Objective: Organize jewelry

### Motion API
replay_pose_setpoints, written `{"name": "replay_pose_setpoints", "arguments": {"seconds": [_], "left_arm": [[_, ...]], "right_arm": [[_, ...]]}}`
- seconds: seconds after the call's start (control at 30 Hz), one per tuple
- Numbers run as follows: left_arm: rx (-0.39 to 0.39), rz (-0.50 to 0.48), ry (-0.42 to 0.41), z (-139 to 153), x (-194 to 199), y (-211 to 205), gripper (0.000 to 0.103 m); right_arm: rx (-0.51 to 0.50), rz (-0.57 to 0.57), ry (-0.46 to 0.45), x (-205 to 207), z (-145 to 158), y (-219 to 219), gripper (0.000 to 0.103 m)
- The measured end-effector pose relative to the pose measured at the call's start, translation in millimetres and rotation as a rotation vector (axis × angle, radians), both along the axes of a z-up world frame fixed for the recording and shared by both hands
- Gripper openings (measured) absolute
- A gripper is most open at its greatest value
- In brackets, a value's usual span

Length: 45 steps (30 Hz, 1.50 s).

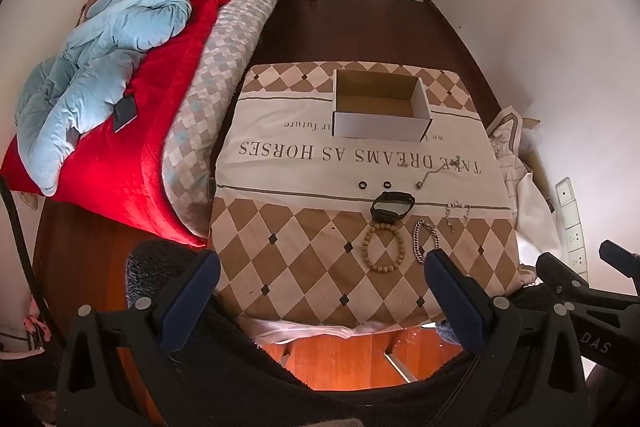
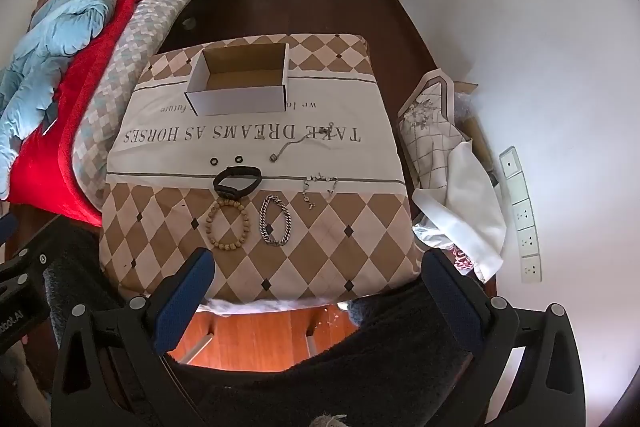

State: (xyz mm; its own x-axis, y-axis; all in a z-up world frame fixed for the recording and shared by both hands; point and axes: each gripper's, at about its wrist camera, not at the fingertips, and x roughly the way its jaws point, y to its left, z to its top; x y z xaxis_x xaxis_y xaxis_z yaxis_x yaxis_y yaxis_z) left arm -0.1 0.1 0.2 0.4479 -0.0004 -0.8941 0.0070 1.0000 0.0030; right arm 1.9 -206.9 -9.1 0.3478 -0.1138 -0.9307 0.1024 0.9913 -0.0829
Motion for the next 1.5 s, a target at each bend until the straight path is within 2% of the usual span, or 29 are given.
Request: {"name": "replay_pose_setpoints", "arguments": {"seconds": [1.0, 1.5], "left_arm": [[0.004, -0.001, -0.004, 4, 6, 10, 0.103], [0.001, -0.002, -0.007, 10, 5, 0, 0.103]], "right_arm": [[0.002, -0.004, -0.003, -1, 6, -2, 0.103], [0.000, -0.005, -0.014, -2, 11, -2, 0.103]]}}
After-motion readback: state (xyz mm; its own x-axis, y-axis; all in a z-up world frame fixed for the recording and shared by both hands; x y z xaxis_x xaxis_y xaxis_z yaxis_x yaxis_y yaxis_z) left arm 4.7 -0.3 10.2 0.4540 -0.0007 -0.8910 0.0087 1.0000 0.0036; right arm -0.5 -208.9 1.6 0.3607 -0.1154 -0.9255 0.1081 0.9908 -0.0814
